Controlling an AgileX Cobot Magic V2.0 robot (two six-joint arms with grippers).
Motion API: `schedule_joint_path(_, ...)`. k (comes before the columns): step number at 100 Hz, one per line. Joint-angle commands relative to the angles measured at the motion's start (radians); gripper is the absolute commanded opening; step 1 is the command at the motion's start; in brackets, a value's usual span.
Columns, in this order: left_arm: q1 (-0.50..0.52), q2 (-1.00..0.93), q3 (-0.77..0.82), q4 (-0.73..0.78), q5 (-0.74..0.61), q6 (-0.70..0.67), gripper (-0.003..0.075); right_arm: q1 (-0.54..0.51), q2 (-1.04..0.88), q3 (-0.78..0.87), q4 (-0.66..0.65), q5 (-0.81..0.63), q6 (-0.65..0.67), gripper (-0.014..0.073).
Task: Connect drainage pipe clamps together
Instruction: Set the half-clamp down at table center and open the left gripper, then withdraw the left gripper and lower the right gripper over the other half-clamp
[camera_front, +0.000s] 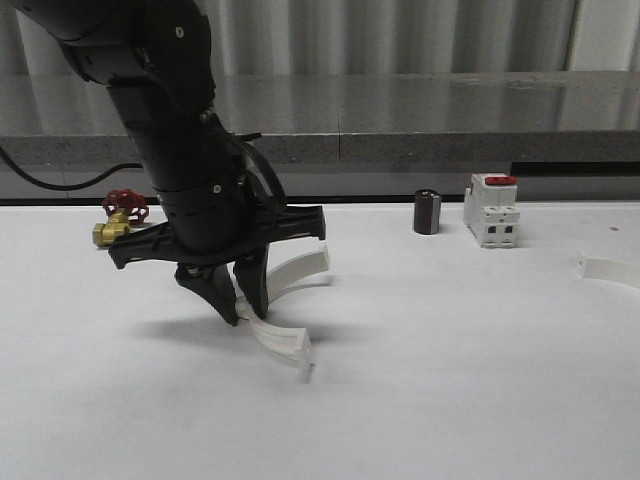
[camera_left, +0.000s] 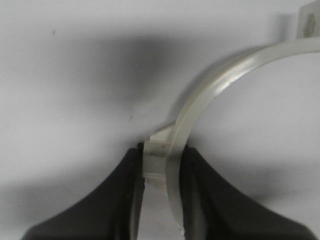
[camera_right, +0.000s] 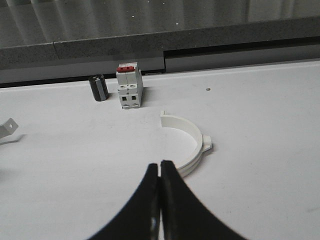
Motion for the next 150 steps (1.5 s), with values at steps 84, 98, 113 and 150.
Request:
schedule_joint_path(84, -0.007, -0.058, -0.030, -0.012, 0.004, 0.015, 0.0496, 0.000, -0.013, -0.016, -0.002, -0.076, -0.007, -0.0118)
schedule_joint_path(98, -0.007, -0.112, -0.030, 0.007, 0.013, 0.077, 0.0496, 0.000, -0.013, -0.016, -0.002, -0.076, -0.007, -0.0118)
schedule_joint_path(113, 0.001, -0.221, -0.028, 0.130, 0.024, 0.077, 0.0496, 0.000, -0.013, -0.016, -0.002, -0.076, -0.007, -0.0118)
schedule_joint_path(150, 0.254, -0.591, 0.101, 0.187, 0.008, 0.276, 0.0495, 0.000, -0.013, -0.016, -0.002, -0.076, -0.007, -0.0118)
